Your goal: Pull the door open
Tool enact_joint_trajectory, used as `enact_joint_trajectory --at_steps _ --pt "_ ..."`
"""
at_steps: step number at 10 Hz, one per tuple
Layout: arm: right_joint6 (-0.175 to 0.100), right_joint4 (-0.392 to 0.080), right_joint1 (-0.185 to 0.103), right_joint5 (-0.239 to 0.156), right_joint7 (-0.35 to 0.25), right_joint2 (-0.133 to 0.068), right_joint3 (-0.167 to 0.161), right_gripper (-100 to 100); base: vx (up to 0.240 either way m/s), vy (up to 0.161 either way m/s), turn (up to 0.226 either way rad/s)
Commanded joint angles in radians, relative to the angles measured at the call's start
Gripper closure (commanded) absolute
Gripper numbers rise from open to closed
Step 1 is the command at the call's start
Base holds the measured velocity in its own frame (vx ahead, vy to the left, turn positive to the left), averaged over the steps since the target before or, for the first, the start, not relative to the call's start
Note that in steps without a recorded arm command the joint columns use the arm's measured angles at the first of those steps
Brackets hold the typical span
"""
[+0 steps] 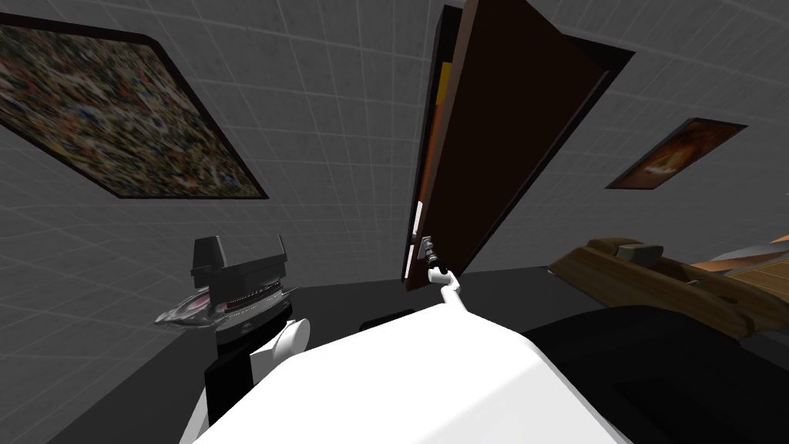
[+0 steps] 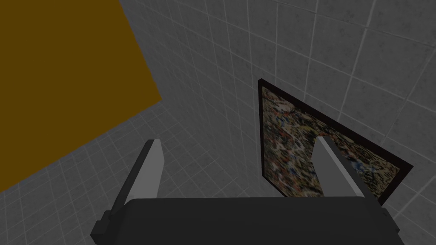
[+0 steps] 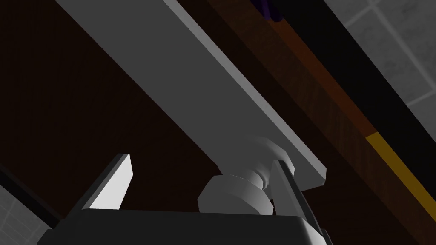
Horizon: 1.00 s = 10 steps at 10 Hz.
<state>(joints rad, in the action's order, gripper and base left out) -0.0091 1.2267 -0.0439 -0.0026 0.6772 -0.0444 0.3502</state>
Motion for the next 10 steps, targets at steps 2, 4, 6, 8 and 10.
enact_joint_trajectory --at_steps 2,4,6,8,10 --pt "0.062 -0.037 -0.019 -0.074 -0.011 -0.013 0.029 100 -0.030 0.023 -0.046" --pt "0.062 -0.037 -0.019 -0.076 -0.011 -0.013 0.029 100 -0.018 -0.004 -0.025" --pt "0.116 -0.065 -0.044 -0.139 -0.018 -0.015 0.050 100 -0.022 0.003 -0.066" --pt "0.119 -0.065 -0.044 -0.149 -0.018 -0.015 0.050 100 -0.015 -0.003 -0.024" --pt "0.154 -0.082 -0.059 -0.193 -0.022 -0.016 0.062 100 -0.010 -0.014 -0.034"
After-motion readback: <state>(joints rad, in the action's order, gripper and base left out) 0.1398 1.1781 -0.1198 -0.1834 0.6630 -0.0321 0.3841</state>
